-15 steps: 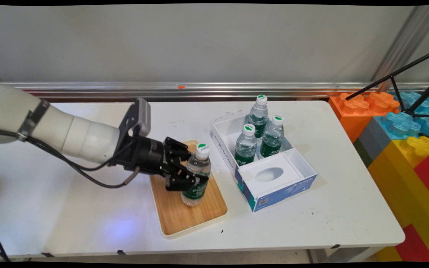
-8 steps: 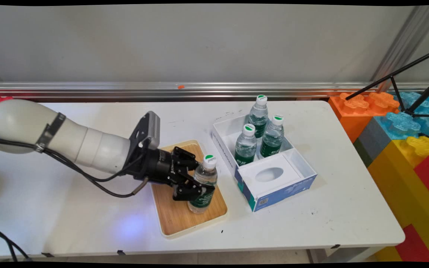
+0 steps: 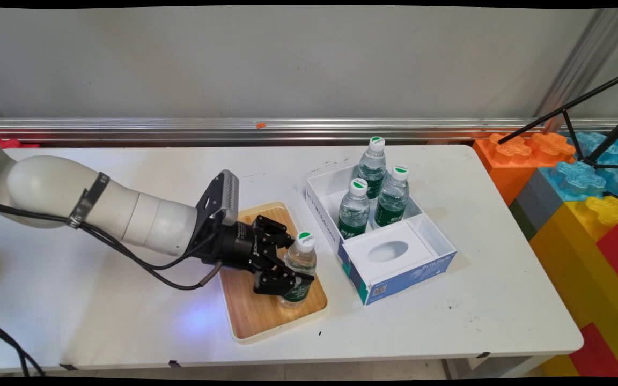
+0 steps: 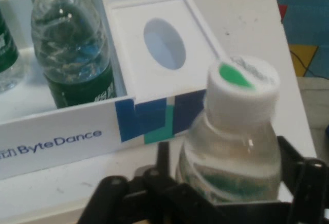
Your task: Place the picked object on the tray
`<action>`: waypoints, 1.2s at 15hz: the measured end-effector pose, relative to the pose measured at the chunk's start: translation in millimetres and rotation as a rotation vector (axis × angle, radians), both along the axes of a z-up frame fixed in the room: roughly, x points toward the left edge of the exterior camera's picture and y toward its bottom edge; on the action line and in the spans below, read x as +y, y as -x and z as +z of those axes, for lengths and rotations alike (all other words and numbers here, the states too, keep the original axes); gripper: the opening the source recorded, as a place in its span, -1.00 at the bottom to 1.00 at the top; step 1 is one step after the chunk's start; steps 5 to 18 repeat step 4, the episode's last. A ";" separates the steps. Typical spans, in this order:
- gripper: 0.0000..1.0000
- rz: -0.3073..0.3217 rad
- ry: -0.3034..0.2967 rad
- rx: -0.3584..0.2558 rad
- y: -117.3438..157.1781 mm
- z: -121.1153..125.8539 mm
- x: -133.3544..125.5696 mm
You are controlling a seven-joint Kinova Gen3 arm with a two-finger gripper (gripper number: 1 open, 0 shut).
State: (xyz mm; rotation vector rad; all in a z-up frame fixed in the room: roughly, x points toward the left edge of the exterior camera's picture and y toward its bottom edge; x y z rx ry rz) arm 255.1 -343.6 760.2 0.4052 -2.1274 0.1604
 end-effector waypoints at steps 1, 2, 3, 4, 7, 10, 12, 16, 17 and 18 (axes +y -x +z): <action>1.00 -0.003 0.002 0.000 0.2 -0.7 -0.1; 1.00 -0.006 0.005 0.000 0.3 -1.5 0.0; 1.00 -0.008 0.007 0.000 0.2 -2.0 0.2; 1.00 -0.010 0.004 0.000 0.2 -2.6 0.5; 1.00 -0.010 0.004 0.000 0.2 -2.6 0.5; 1.00 -0.010 0.004 0.000 0.2 -2.6 0.5; 1.00 -0.010 0.004 0.000 0.2 -2.6 0.5; 1.00 -0.010 0.004 0.000 0.2 -2.6 0.5; 1.00 -0.010 0.004 0.000 0.2 -2.6 0.5; 1.00 -0.010 0.004 0.000 0.2 -2.6 0.5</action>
